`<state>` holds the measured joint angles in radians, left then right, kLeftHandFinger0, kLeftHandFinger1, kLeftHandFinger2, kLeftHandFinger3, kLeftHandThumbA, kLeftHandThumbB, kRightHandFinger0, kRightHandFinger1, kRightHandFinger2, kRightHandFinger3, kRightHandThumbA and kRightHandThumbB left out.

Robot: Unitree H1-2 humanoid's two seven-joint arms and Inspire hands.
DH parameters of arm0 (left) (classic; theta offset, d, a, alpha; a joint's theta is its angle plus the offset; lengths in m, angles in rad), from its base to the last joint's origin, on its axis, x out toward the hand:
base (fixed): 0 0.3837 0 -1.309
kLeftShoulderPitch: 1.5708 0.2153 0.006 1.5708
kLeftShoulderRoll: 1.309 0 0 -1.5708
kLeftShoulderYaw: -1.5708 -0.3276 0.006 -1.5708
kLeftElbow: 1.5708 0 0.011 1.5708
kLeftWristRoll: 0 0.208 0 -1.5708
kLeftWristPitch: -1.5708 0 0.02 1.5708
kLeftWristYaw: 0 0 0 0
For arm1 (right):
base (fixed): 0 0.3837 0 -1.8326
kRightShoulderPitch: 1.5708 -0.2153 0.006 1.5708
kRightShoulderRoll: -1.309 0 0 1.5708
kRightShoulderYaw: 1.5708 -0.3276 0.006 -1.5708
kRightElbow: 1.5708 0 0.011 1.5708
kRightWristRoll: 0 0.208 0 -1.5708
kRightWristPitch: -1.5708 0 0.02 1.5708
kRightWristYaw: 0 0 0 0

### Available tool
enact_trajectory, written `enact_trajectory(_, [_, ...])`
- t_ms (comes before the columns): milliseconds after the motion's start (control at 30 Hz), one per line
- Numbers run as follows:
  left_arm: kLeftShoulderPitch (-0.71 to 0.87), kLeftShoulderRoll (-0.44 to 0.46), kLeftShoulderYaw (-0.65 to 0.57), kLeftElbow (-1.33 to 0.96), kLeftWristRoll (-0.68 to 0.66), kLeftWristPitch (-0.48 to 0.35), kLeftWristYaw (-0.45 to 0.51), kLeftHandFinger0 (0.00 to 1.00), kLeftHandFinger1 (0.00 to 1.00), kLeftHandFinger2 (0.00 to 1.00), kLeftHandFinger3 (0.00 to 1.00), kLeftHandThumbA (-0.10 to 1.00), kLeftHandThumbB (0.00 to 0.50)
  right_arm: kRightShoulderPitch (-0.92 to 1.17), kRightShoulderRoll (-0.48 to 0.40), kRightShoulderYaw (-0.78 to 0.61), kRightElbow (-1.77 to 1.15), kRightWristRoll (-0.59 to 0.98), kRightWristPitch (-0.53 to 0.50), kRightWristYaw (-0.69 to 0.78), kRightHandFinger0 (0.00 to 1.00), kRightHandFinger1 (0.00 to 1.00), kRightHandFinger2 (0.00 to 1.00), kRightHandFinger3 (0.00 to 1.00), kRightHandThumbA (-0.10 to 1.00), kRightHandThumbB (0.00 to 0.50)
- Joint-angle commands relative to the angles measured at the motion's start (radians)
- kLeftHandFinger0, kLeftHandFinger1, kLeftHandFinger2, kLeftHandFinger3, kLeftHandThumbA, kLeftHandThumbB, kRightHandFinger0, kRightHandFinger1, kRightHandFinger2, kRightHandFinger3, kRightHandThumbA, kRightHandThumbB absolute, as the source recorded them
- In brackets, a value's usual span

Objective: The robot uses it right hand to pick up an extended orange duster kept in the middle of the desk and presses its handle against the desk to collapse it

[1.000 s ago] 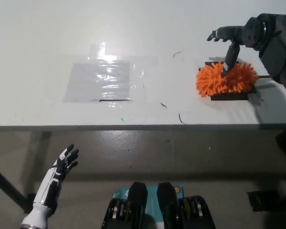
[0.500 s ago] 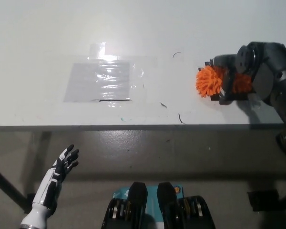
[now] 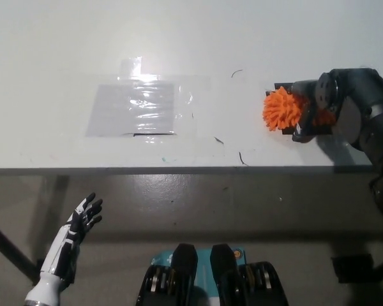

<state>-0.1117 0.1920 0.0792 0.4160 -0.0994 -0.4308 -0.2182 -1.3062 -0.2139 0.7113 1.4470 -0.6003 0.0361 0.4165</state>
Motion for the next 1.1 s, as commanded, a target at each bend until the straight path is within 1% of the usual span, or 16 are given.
enact_trajectory(0, [-0.014, 0.014, 0.015, -0.028, -0.023, -0.039, -0.02, 1.0, 1.0, 1.0, 1.0, 1.0, 0.274, 0.011, -0.014, 0.012, 0.003, -0.044, 0.008, -0.22, 0.95, 1.0, 1.0, 1.0, 0.26, 0.28])
enact_trajectory(33, [-0.014, 0.014, 0.015, -0.028, -0.025, -0.039, -0.022, 1.0, 1.0, 1.0, 1.0, 1.0, 0.274, 0.012, -0.015, 0.015, 0.003, -0.048, 0.0, -0.239, 0.84, 0.97, 1.0, 1.0, 0.15, 0.301])
enact_trajectory(67, [-0.014, 0.014, 0.015, -0.028, -0.025, -0.039, -0.022, 1.0, 1.0, 1.0, 1.0, 1.0, 0.274, 0.012, -0.015, 0.015, 0.003, -0.048, 0.0, -0.24, 0.8, 0.93, 1.0, 1.0, 0.15, 0.296])
enact_trajectory(100, [-0.014, 0.014, 0.015, -0.028, -0.026, -0.039, -0.022, 1.0, 1.0, 1.0, 1.0, 1.0, 0.275, 0.012, -0.015, 0.015, 0.003, -0.048, -0.001, -0.241, 0.77, 0.87, 0.97, 0.94, 0.1, 0.179])
enact_trajectory(133, [-0.021, 0.017, 0.011, -0.026, -0.019, -0.039, -0.016, 1.0, 1.0, 1.0, 1.0, 1.0, 0.286, 0.021, -0.027, 0.056, -0.011, -0.1, -0.058, -0.428, 0.5, 0.57, 0.66, 0.78, -0.08, 0.236])
enact_trajectory(167, [-0.021, 0.017, 0.011, -0.026, -0.019, -0.039, -0.015, 1.0, 1.0, 1.0, 1.0, 1.0, 0.287, 0.021, -0.027, 0.057, -0.011, -0.099, -0.058, -0.429, 0.44, 0.51, 0.6, 0.74, -0.1, 0.23])
enact_trajectory(300, [-0.022, 0.016, 0.013, -0.028, -0.034, -0.039, -0.023, 1.0, 1.0, 1.0, 1.0, 1.0, 0.273, 0.016, -0.034, 0.054, -0.013, -0.094, -0.091, -0.483, 0.46, 0.54, 0.61, 0.64, -0.1, 0.208])
enact_trajectory(400, [-0.022, 0.016, 0.013, -0.028, -0.034, -0.039, -0.023, 1.0, 1.0, 1.0, 1.0, 1.0, 0.273, 0.015, -0.033, 0.056, -0.011, -0.092, -0.092, -0.488, 0.45, 0.54, 0.61, 0.64, -0.1, 0.207])
enact_trajectory(533, [-0.02, 0.017, 0.013, -0.03, -0.013, -0.039, -0.014, 1.0, 1.0, 1.0, 1.0, 1.0, 0.271, 0.011, -0.037, 0.038, -0.011, -0.073, -0.111, -0.494, 0.4, 0.48, 0.55, 0.59, -0.1, 0.196])
enact_trajectory(600, [-0.024, 0.018, 0.01, -0.032, -0.007, -0.039, -0.011, 1.0, 1.0, 1.0, 1.0, 1.0, 0.257, 0.009, -0.045, 0.025, -0.011, -0.062, -0.131, -0.513, 0.17, 0.28, 0.36, 0.45, -0.1, 0.204])
enact_trajectory(633, [-0.026, 0.017, 0.012, -0.029, -0.022, -0.039, -0.019, 1.0, 1.0, 1.0, 1.0, 1.0, 0.265, 0.008, -0.049, 0.015, -0.011, -0.054, -0.135, -0.522, 0.13, 0.25, 0.34, 0.47, -0.1, 0.186])
enact_trajectory(767, [-0.023, 0.017, 0.014, -0.033, -0.019, -0.039, -0.017, 1.0, 1.0, 1.0, 1.0, 1.0, 0.257, 0.005, -0.049, 0.014, -0.007, -0.057, -0.125, -0.525, 0.11, 0.22, 0.34, 0.55, -0.1, 0.18])
enact_trajectory(800, [-0.024, 0.018, 0.014, -0.032, -0.02, -0.039, -0.019, 1.0, 1.0, 1.0, 1.0, 1.0, 0.249, 0.001, -0.052, 0.009, -0.007, -0.053, -0.127, -0.523, 0.07, 0.19, 0.3, 0.43, -0.1, 0.21])
enact_trajectory(833, [-0.025, 0.02, 0.014, -0.032, -0.022, -0.039, -0.023, 1.0, 1.0, 1.0, 1.0, 1.0, 0.248, -0.004, -0.057, 0.002, -0.006, -0.046, -0.13, -0.519, 0.04, 0.17, 0.29, 0.4, -0.1, 0.222])
enact_trajectory(1000, [-0.027, 0.019, 0.013, -0.029, -0.011, -0.039, -0.015, 1.0, 1.0, 1.0, 1.0, 1.0, 0.261, -0.016, -0.063, -0.001, -0.005, -0.049, -0.128, -0.537, 0.03, 0.16, 0.28, 0.43, -0.1, 0.235])
enact_trajectory(1067, [-0.028, 0.017, 0.014, -0.027, -0.019, -0.039, -0.017, 1.0, 1.0, 1.0, 1.0, 1.0, 0.261, -0.019, -0.069, -0.008, -0.008, -0.045, -0.141, -0.561, 0.0, 0.13, 0.26, 0.39, -0.1, 0.212])
